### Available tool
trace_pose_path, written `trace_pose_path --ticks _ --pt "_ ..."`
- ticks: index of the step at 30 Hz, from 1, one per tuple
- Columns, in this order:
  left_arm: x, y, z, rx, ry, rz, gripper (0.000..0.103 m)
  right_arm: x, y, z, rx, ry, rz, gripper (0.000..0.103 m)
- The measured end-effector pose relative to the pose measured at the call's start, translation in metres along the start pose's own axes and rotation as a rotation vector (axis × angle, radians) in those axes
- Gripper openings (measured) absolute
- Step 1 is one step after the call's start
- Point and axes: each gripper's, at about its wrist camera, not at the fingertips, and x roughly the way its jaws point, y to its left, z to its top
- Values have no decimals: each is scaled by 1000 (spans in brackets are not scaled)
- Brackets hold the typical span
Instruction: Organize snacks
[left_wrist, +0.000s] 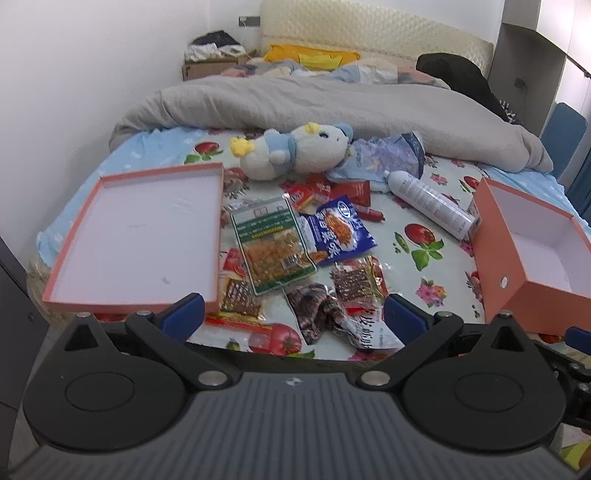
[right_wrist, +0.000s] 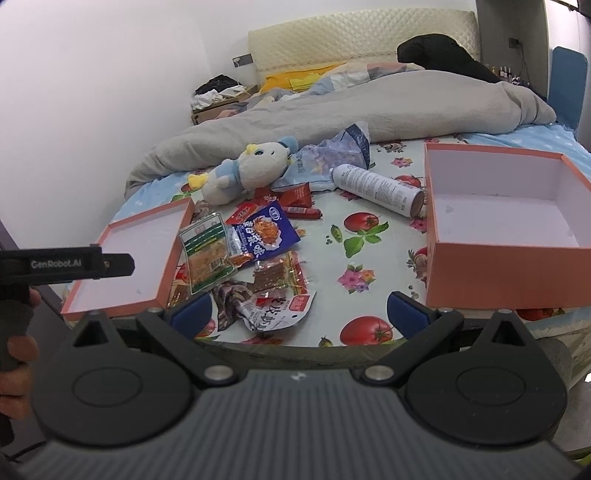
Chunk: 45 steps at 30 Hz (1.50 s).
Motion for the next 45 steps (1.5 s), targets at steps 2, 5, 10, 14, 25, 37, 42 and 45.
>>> trace_pose_path --ticks 2,5,10,14,25,37,42,45 --pt "3 -1 2 5 8 -1 103 1 -3 1 3 19 -5 103" --pt "9 -4 4 23 10 2 103 4 -2 2 -12 -4 -13 103" --pt "25 -5 11 28 34 2 103 16 -1 2 -42 -16 -14 103" --pt "42 -6 17 32 50 3 103 29 -3 3 -40 -7 11 103" --pt "114 16 27 -21 138 31 103 87 -1 14 -16 61 70 103" --pt "189 53 31 -106 233 1 103 164 13 23 -88 184 79 92" --pt "216 53 31 -120 289 -38 103 187 17 26 -113 216 70 87" --pt "230 52 33 -110 307 -52 103 200 20 26 -138 236 49 87"
